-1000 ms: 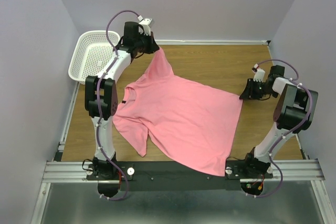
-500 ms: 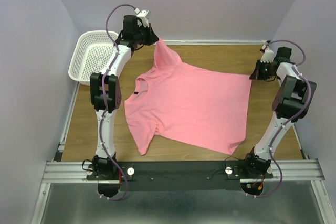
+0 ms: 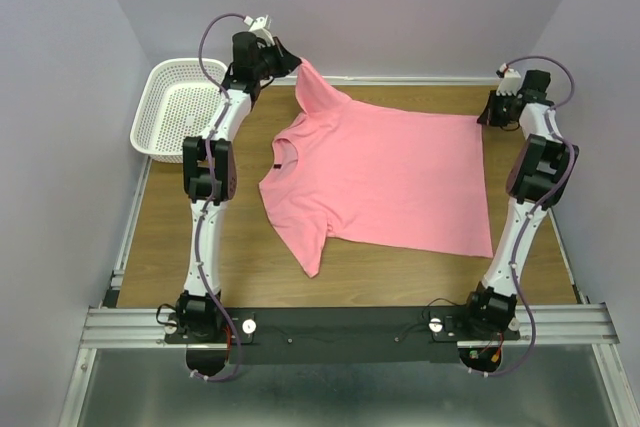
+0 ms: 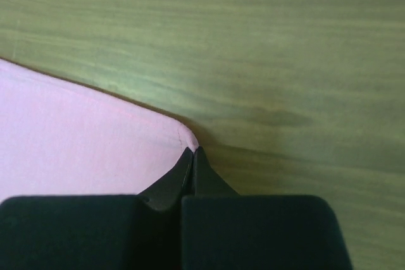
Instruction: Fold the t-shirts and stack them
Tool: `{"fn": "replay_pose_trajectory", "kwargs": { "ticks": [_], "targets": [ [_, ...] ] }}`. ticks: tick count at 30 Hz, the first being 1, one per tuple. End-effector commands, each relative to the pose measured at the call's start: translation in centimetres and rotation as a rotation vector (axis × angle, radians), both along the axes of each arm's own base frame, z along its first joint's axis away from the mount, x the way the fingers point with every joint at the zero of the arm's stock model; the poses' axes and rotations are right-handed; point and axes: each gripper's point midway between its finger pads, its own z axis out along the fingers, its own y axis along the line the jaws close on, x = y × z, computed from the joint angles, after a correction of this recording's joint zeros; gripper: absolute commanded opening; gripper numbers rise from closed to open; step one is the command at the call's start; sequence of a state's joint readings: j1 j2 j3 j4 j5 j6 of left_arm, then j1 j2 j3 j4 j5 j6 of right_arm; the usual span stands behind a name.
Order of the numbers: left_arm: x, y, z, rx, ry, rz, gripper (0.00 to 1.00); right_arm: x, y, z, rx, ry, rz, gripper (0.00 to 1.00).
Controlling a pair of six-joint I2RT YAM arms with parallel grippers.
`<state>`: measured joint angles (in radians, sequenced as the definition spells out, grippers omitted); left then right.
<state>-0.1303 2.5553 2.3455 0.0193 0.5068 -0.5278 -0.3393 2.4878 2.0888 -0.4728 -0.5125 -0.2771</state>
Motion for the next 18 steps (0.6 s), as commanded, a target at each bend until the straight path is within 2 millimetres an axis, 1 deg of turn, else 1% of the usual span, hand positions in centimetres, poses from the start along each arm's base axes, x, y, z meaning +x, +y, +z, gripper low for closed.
{"fn": "replay_pose_trajectory", "kwargs": {
  "ticks": [1,2,3,4,5,6,7,8,9,10,11,12,13,14,15,16,17,18],
  "targets": [
    [1.0,0.3,5.5,-0.042,-0.187,0.021,0.00,1.8,-0.1,0.9,-0.023,-0.038,-0.002,0.01],
    [0.9,0.3,5.5,-0.029,-0.200,0.015,0.00,1.9,0.0,1.5,-0.025,-0.051,0.004,0.00],
    [0.7,0.3,5.6,-0.024,-0.208,0.006,0.00,1.5,0.2,1.5,-0.022,-0.047,0.012,0.01],
    [0.3,0.2,6.1,-0.014,-0.220,-0.004,0.00,1.4,0.5,3.0,-0.027,-0.072,0.030,0.01],
    [0.0,0.3,6.3,-0.004,-0.228,-0.006,0.00,1.0,0.7,3.4,-0.025,-0.078,0.040,0.01],
    [-0.6,0.4,8.1,0.012,-0.276,-0.014,0.00,0.1,1.3,2.8,-0.011,-0.066,0.055,0.00],
    [-1.0,0.3,6.9,0.025,-0.255,-0.017,0.00,-0.3,1.5,3.1,-0.008,-0.071,0.062,0.00],
    [-1.3,0.4,6.9,0.049,-0.272,-0.022,0.00,-0.2,1.6,5.1,-0.022,-0.121,0.067,0.01],
    [-1.6,0.5,7.1,0.061,-0.286,-0.026,0.00,-0.7,1.8,5.1,-0.017,-0.120,0.071,0.01],
    [-2.1,0.5,7.6,0.073,-0.296,-0.033,0.00,-1.6,2.3,4.3,-0.005,-0.102,0.078,0.01],
    [-2.3,0.6,8.1,0.087,-0.313,-0.036,0.00,-1.8,2.4,5.5,-0.012,-0.125,0.080,0.01],
    [-2.4,0.6,8.5,0.114,-0.339,-0.044,0.00,-1.9,2.5,6.0,-0.014,-0.137,0.081,0.01],
    [-2.9,0.7,9.9,0.129,-0.374,-0.045,0.00,-2.6,2.8,5.7,-0.007,-0.127,0.087,0.01],
    [-3.2,0.8,10.6,0.143,-0.394,-0.051,0.00,-2.7,3.0,7.3,-0.011,-0.163,0.097,0.01],
    [-3.4,0.9,11.4,0.175,-0.431,-0.054,0.00,-3.0,3.1,7.8,-0.012,-0.175,0.100,0.00],
    [-4.1,0.9,13.4,0.190,-0.477,-0.055,0.00,-3.3,3.3,8.3,-0.012,-0.183,0.103,0.00],
    [-4.6,0.8,14.0,0.205,-0.498,-0.066,0.00,-4.0,3.7,7.9,-0.003,-0.174,0.109,0.01],
    [-5.5,0.8,16.0,0.233,-0.553,-0.070,0.00,-4.3,3.9,9.6,-0.008,-0.208,0.115,0.01]
  ]
}}
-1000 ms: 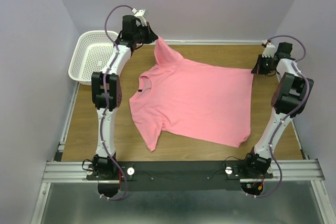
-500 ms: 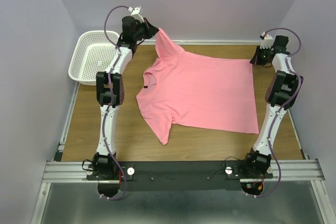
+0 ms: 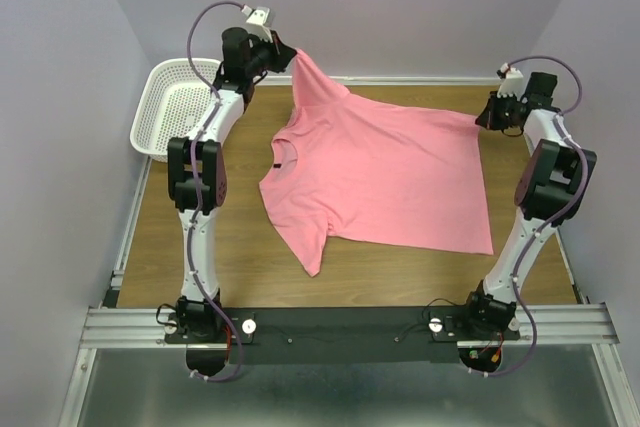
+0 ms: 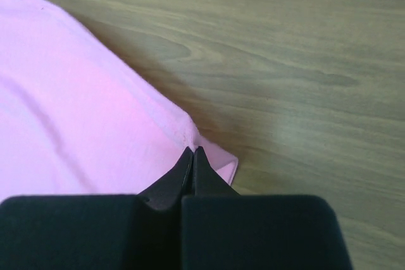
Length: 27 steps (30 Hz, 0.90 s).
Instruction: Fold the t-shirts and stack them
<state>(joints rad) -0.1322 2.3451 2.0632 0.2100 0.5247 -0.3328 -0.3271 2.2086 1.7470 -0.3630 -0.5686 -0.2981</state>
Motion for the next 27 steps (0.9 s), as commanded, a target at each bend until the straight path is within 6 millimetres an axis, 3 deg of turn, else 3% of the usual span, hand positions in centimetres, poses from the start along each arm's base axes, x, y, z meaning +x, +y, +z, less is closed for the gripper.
{"fn": "replay_pose_trajectory", "kwargs": {
  "ticks": [1,3,4,5,6,7,8,9,10,11,12,13,14,15,18,19,21,22,23,24,26,27],
  "targets": [
    [-3.5,0.1,12.2,0.093,-0.332,-0.046,0.00,-0.5,1.0,5.6,-0.019,-0.151,0.053,0.01],
    [-4.7,0.1,12.3,0.125,-0.357,-0.061,0.00,-2.3,2.0,5.2,0.000,-0.139,0.080,0.01],
    [-6.3,0.3,14.8,0.125,-0.404,-0.057,0.00,-3.1,2.5,7.2,-0.008,-0.175,0.093,0.01],
    [-7.0,0.5,12.9,0.142,-0.374,-0.057,0.00,-4.1,3.2,7.4,0.006,-0.178,0.117,0.01],
    [-7.9,0.7,13.5,0.145,-0.402,-0.054,0.00,-5.9,3.9,6.1,0.019,-0.145,0.129,0.01],
    [-10.0,1.0,16.2,0.146,-0.457,-0.046,0.00,-7.2,4.5,8.6,-0.010,-0.200,0.152,0.01],
    [-10.8,1.2,14.2,0.164,-0.424,-0.044,0.00,-8.3,4.8,9.1,-0.021,-0.212,0.162,0.00],
    [-11.8,1.5,14.6,0.167,-0.435,-0.037,0.00,-9.3,5.1,10.1,-0.042,-0.235,0.166,0.01],
    [-14.2,1.8,17.4,0.163,-0.495,-0.026,0.00,-11.1,5.7,9.3,-0.049,-0.222,0.179,0.01],
    [-15.2,2.1,16.4,0.170,-0.473,-0.020,0.00,-12.5,6.0,12.9,-0.097,-0.305,0.175,0.01],
    [-17.8,2.5,19.4,0.165,-0.545,-0.010,0.00,-13.8,6.2,13.1,-0.107,-0.309,0.164,0.01],
    [-17.8,2.4,18.2,0.167,-0.520,-0.013,0.00,-14.6,6.4,14.4,-0.119,-0.338,0.154,0.01],
    [-20.5,2.7,20.2,0.161,-0.563,-0.003,0.00,-16.2,6.6,18.3,-0.173,-0.435,0.135,0.01],
    [-23.5,3.1,23.3,0.150,-0.635,0.006,0.00,-17.0,6.7,20.3,-0.192,-0.480,0.120,0.00],
    [-28.2,3.8,27.0,0.125,-0.720,0.029,0.00,-19.5,6.7,27.2,-0.259,-0.624,0.058,0.01],
    [-31.8,4.5,30.3,0.099,-0.794,0.047,0.00,-21.2,7.0,32.4,-0.294,-0.733,0.027,0.01],
    [-35.5,5.1,33.3,0.070,-0.860,0.061,0.00,-23.1,7.5,36.5,-0.303,-0.797,0.004,0.01],
    [-39.1,5.7,35.6,0.048,-0.925,0.069,0.00,-24.3,7.9,38.6,-0.297,-0.834,-0.011,0.00],
    [-41.3,6.1,37.5,0.015,-0.964,0.079,0.00,-25.2,8.2,40.4,-0.298,-0.865,-0.023,0.01],
    [-43.1,6.4,38.7,-0.002,-0.994,0.084,0.00,-27.1,8.8,44.0,-0.310,-0.932,-0.028,0.00],
    [-48.4,7.4,41.9,-0.053,-1.088,0.097,0.00,-29.5,9.4,47.5,-0.309,-1.003,-0.059,0.01],
    [-50.0,7.7,42.8,-0.066,-1.119,0.102,0.00,-31.5,10.0,50.3,-0.323,-1.067,-0.070,0.01]
  ]
}}
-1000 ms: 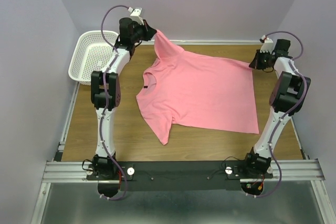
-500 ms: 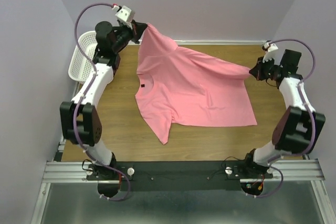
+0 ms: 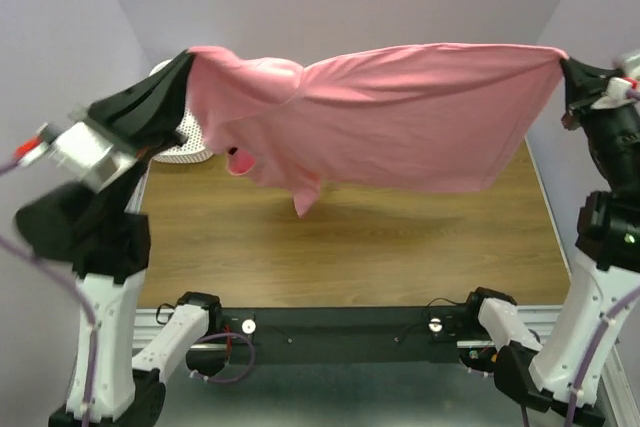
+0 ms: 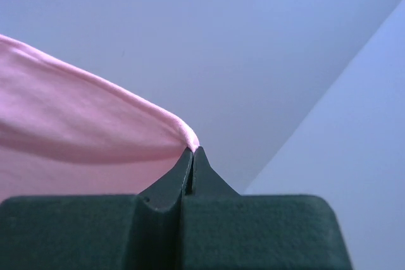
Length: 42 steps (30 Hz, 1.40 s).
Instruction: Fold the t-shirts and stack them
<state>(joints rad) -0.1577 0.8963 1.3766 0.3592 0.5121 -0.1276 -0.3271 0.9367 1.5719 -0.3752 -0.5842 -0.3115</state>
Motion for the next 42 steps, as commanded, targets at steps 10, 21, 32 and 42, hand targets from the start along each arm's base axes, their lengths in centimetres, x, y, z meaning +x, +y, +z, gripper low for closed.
{"fn": "replay_pose_trajectory", "kwargs": {
  "ticks": [10,21,32,42],
  "targets": [
    [-9.5,4.1,6.7,-0.200,-0.170,0.060,0.00,-7.5,0.3,10.4,0.110,-0.189,-0.110,0.01],
    [11.9,0.0,-9.5,-0.148,0.264,0.034,0.00,4.7,-2.1,-9.9,0.134,0.240,-0.035,0.01],
    [34.7,-5.6,-36.7,-0.060,0.939,0.041,0.00,17.1,-3.4,-35.2,0.263,0.647,0.143,0.01],
    [44.4,-6.0,-47.2,-0.038,1.223,0.200,0.00,27.7,-7.2,-46.8,0.380,0.835,0.066,0.01]
  ]
}}
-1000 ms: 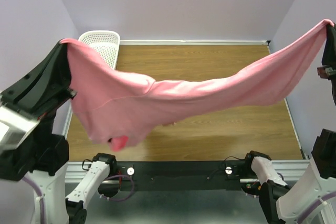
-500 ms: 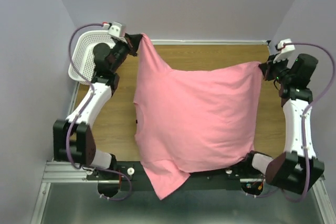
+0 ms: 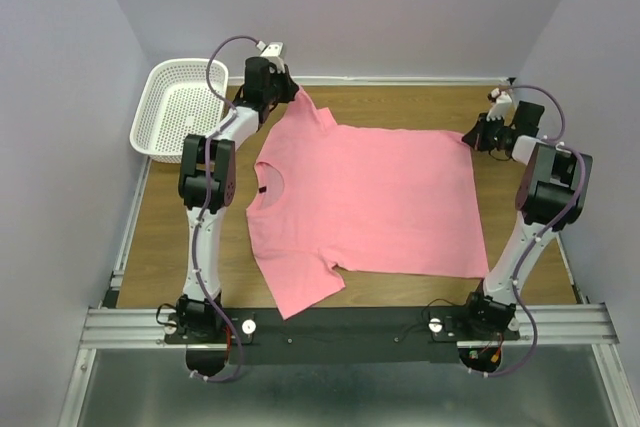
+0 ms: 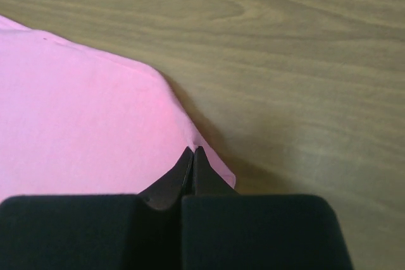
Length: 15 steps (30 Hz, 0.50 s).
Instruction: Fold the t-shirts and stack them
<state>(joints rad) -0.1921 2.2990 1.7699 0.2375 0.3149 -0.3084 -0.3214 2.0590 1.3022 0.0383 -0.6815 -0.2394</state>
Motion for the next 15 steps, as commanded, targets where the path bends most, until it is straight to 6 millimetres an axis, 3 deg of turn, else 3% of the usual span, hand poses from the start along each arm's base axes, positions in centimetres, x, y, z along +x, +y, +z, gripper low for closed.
{"fn": "replay_pose_trajectory", "kwargs": {
  "ticks": [1,2,4,8,15],
  "targets": [
    [2.9,0.6,0.5,0.034,0.034,0.081,0.00,4.3,-1.4,2.1,-0.021,-0.093,-0.040,0.00],
    [3.7,0.6,1.8,0.033,0.006,0.091,0.00,4.5,-1.7,1.7,-0.030,-0.088,-0.052,0.01],
    [4.2,0.7,1.1,0.034,0.018,0.096,0.00,5.2,-1.9,2.1,-0.017,-0.091,-0.072,0.00],
    [4.7,0.4,2.0,0.020,-0.007,0.088,0.00,5.5,-2.0,2.5,-0.011,-0.096,-0.077,0.01],
    [3.5,-0.2,3.2,0.004,-0.045,0.042,0.00,5.0,-1.9,2.7,-0.014,-0.097,-0.076,0.01]
  ]
}}
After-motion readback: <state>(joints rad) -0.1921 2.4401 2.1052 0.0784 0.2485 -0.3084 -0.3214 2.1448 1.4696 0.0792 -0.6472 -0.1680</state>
